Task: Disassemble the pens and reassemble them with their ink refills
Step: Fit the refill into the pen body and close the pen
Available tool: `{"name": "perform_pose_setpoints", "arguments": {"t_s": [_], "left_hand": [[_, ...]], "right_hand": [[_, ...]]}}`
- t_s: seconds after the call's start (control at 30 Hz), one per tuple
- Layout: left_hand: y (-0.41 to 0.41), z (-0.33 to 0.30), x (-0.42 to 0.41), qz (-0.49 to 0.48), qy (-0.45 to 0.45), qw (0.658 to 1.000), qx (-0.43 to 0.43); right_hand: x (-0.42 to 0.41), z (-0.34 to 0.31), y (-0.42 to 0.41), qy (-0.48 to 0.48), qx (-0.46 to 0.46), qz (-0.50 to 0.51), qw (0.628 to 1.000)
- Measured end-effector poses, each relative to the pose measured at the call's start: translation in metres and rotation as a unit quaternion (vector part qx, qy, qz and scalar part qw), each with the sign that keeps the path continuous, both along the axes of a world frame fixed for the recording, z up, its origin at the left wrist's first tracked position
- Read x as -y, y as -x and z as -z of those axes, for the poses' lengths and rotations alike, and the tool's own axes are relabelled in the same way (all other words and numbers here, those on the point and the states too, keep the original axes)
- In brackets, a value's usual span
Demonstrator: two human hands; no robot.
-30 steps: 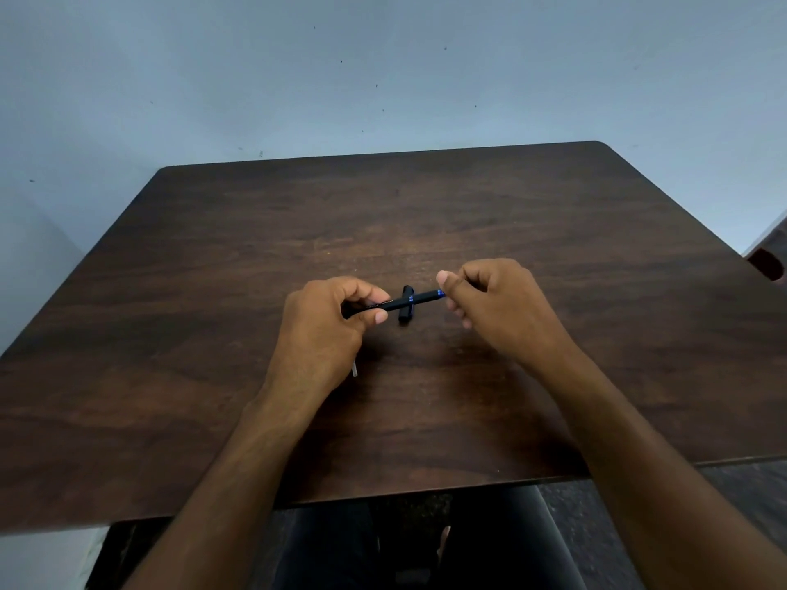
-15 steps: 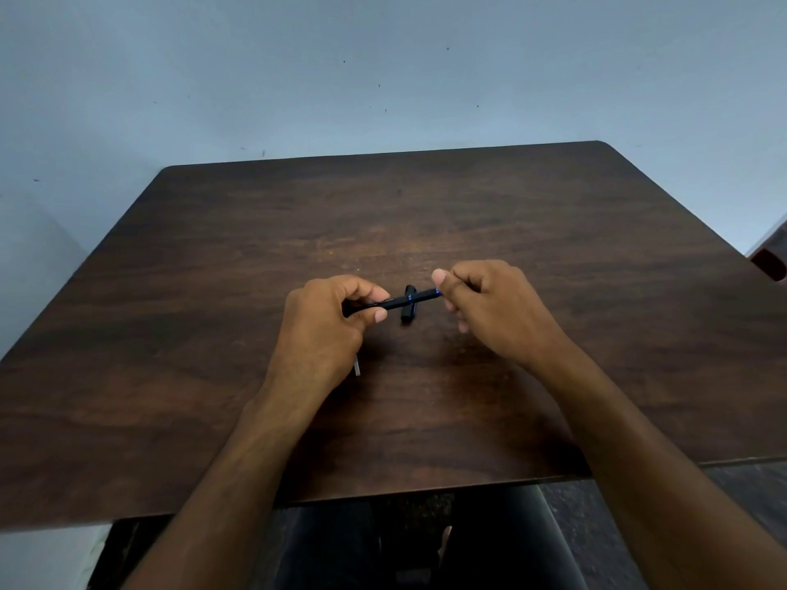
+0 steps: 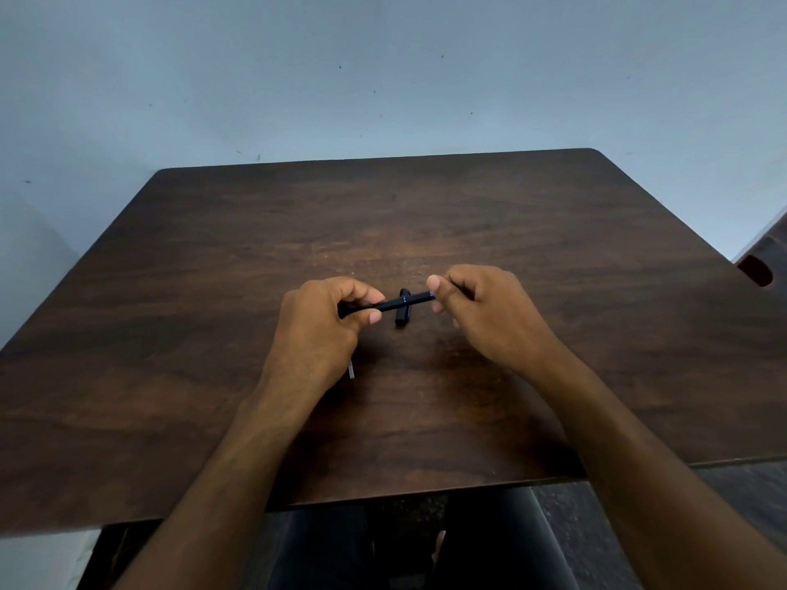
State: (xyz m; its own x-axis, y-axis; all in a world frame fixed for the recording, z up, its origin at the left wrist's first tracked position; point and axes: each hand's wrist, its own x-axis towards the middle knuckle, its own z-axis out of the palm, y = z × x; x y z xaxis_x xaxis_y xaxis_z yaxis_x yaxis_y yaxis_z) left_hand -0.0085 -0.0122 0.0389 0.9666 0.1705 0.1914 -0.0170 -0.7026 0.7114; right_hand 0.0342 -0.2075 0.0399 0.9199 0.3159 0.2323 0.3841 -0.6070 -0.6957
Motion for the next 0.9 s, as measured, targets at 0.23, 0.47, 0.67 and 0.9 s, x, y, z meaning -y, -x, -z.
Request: {"name": "perform_pose_setpoints", "arguments": {"t_s": [0.23,0.47,0.67,0.9], "left_hand": [[0.0009,-0.0002,-0.0040,-0.011,-0.006,1.000,0.000],[0.0022,-0.0004,-0.0022,-0.001,-0.005,1.000,-0.005],[0.0036,-0.0001,-0.0048,-0.008,0.000,1.000,-0.003],[0.0033,-0.0001,-0.0040,-0.004,0.003,1.000,-0.010]], "right_hand": [[0.0023,-0.0010,0.0012,-0.034,-0.009,-0.006,0.999],[-0.0002,-0.0010,0.0027,-0.016,-0.006,-0.019,1.000],[0.0000,-0.0021,0.0046,-0.015,-0.015,-0.032,0.999],[0.0020,-0.0026,0.0054,0.013,-0.025,-0.056,0.998]]}}
